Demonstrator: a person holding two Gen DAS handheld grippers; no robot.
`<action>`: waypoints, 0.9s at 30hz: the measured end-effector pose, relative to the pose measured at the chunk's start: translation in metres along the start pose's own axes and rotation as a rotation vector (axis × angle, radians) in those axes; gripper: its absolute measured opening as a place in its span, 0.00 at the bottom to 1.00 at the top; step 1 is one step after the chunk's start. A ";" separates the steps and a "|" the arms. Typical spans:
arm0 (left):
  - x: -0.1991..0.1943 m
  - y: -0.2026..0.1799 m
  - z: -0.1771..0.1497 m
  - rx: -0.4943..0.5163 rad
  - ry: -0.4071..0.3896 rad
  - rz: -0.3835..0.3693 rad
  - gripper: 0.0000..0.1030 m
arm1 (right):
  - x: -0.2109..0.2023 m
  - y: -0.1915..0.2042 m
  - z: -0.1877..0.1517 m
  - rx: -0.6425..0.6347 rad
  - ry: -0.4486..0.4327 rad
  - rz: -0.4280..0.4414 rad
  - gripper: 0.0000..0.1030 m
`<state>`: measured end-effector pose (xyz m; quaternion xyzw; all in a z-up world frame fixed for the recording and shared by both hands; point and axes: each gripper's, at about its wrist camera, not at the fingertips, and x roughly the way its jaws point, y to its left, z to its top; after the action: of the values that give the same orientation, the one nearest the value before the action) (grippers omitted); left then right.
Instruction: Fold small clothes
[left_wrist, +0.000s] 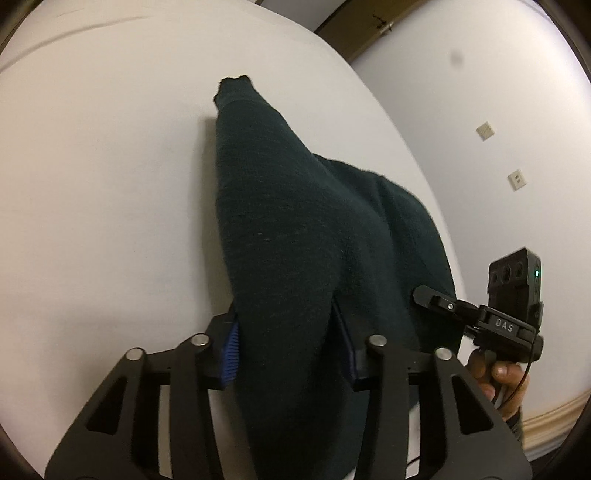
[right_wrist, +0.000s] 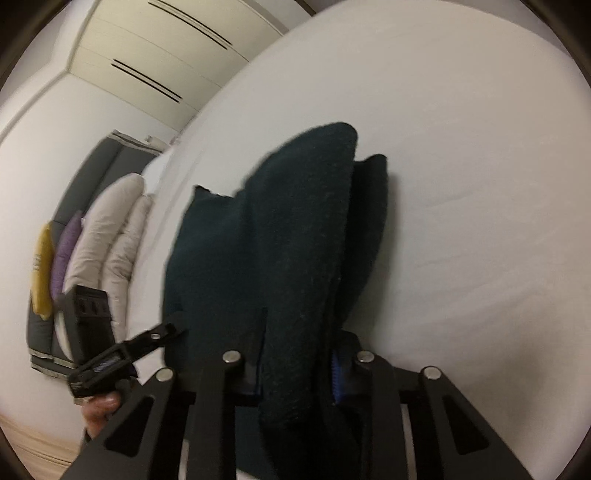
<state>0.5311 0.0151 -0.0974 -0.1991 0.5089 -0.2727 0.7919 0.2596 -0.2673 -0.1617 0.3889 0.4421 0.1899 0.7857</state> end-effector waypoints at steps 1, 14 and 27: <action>-0.009 -0.002 -0.002 0.003 -0.007 -0.003 0.37 | -0.006 0.009 -0.004 -0.009 -0.010 0.016 0.26; -0.113 0.021 -0.105 0.026 -0.008 0.074 0.38 | 0.013 0.063 -0.115 -0.045 0.117 0.115 0.26; -0.118 -0.024 -0.161 0.171 -0.167 0.381 0.61 | 0.000 0.034 -0.152 0.073 -0.020 0.076 0.57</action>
<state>0.3394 0.0659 -0.0655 -0.0533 0.4448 -0.1430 0.8825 0.1327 -0.1784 -0.1815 0.4359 0.4259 0.1996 0.7673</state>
